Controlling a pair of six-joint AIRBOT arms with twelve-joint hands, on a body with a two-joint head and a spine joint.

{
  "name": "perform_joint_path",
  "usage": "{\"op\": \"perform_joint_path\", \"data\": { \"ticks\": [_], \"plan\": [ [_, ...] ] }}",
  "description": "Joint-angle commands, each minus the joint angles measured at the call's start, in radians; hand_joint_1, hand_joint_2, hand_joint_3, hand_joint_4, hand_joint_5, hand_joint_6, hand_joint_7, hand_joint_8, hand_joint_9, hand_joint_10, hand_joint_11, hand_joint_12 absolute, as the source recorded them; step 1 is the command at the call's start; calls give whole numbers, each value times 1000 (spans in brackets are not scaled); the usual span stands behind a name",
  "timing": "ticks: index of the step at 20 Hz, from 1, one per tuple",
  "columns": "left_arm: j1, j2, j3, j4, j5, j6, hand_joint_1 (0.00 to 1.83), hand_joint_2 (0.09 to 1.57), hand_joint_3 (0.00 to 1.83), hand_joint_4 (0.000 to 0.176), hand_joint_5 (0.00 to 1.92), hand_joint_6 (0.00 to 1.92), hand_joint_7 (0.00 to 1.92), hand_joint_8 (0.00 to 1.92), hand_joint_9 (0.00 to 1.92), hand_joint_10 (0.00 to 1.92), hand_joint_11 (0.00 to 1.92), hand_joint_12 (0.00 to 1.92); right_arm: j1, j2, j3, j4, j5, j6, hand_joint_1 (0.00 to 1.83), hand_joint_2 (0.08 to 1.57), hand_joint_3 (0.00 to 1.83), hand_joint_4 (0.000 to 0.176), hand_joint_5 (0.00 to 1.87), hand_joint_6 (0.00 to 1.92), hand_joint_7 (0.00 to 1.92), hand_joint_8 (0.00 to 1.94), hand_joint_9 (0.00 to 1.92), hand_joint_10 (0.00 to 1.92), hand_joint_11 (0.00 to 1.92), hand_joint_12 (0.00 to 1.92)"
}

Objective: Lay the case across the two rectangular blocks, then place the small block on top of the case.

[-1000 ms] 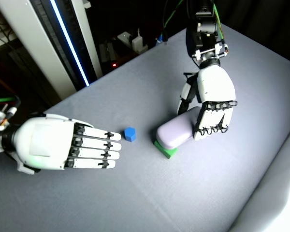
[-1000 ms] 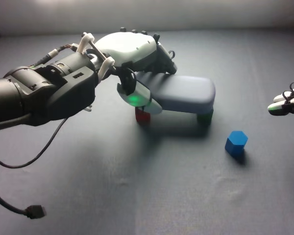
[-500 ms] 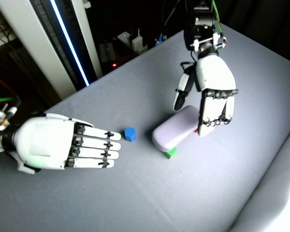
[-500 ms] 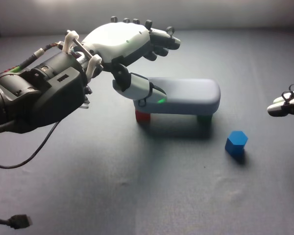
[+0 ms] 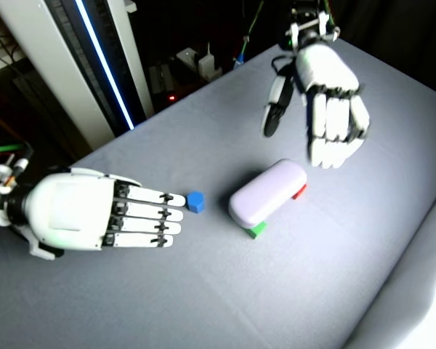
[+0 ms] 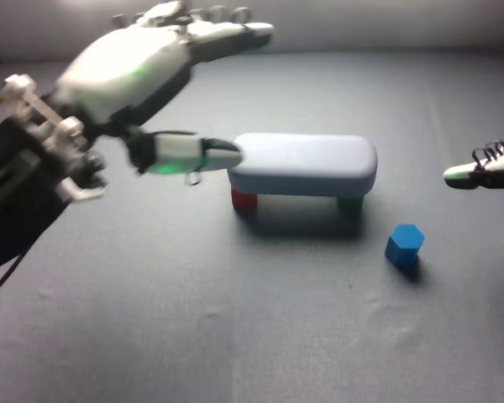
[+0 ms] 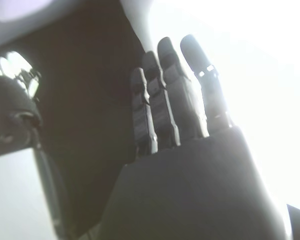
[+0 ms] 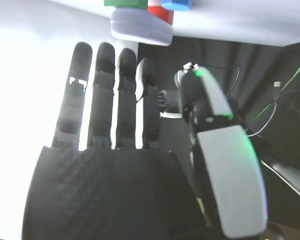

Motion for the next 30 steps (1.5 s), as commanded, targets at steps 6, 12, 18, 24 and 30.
{"op": "perform_joint_path", "data": {
  "ticks": [6, 12, 18, 24, 30],
  "plan": [
    [200, 145, -142, -121, -457, -6, 978, 1013, 5, 2, 283, 0, 206, 1, 194, 2, 0, 743, 100, -33, 36, -64, 36, 37, 655, 1279, 0, 0, 457, 0, 513, 0, 543, 2, 165, 970],
    [369, 215, -223, -209, -611, -14, 898, 996, 0, 35, 253, 3, 170, 0, 140, 1, 0, 635, 211, -105, 101, -243, -102, 135, 746, 1166, 0, 1, 459, 0, 491, 0, 540, 1, 139, 1077],
    [383, 207, -223, -226, -624, -24, 909, 1000, 0, 23, 253, 0, 156, 0, 107, 0, 0, 603, 273, -158, 151, -406, -204, 227, 809, 1148, 0, 0, 464, 0, 601, 7, 718, 43, 316, 1150],
    [383, 205, -223, -224, -624, -28, 925, 990, 0, 5, 262, 0, 165, 2, 127, 7, 0, 718, 317, -190, 175, -480, -276, 229, 937, 1088, 0, 0, 526, 4, 722, 21, 817, 96, 385, 1292],
    [383, 200, -222, -224, -620, -31, 934, 994, 2, 0, 293, 4, 197, 4, 168, 9, 0, 853, 319, -211, 191, -484, -302, 229, 1010, 1084, 0, 0, 643, 8, 785, 19, 823, 112, 337, 1336]
  ]
}}
